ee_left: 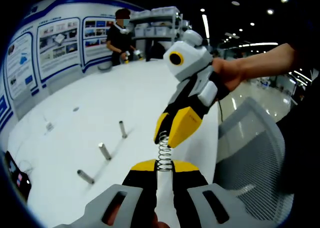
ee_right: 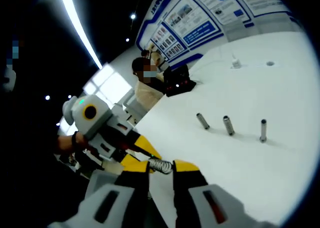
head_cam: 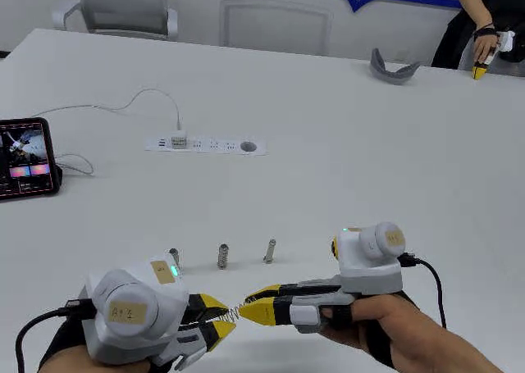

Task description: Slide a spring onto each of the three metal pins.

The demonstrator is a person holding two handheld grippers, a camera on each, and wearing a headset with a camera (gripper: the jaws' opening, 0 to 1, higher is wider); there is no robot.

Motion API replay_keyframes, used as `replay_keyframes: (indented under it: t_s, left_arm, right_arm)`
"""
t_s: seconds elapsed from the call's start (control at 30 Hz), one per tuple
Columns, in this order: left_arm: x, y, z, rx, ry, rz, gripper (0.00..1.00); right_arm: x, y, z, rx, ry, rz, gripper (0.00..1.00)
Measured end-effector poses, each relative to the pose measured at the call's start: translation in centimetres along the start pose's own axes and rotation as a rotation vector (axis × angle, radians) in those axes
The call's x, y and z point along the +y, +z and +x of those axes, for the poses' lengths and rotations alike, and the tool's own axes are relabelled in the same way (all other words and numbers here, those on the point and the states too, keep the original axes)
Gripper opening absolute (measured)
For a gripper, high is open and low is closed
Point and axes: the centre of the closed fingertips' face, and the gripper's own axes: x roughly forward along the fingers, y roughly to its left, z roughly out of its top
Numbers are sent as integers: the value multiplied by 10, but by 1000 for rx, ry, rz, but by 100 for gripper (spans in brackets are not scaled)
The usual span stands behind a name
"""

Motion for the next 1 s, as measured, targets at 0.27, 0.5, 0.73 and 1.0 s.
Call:
replay_keyframes:
  t_s: [0.27,0.5,0.73,1.0]
  left_arm:
    - [-5,2,5,11,-24,16,10]
    - [-6,2,8,19,-42,17,10]
    - [-6,6,9,10,-48,4,9]
    - [-8,9,9,-2,-60,5,9]
  right_arm:
    - [5,2,-7,0,18,-22,13]
    - [14,7,-8,32,31,-109,12]
    - [19,14,-4,66,23,-182,12]
    - [22,10,-3,164,18,-324,12]
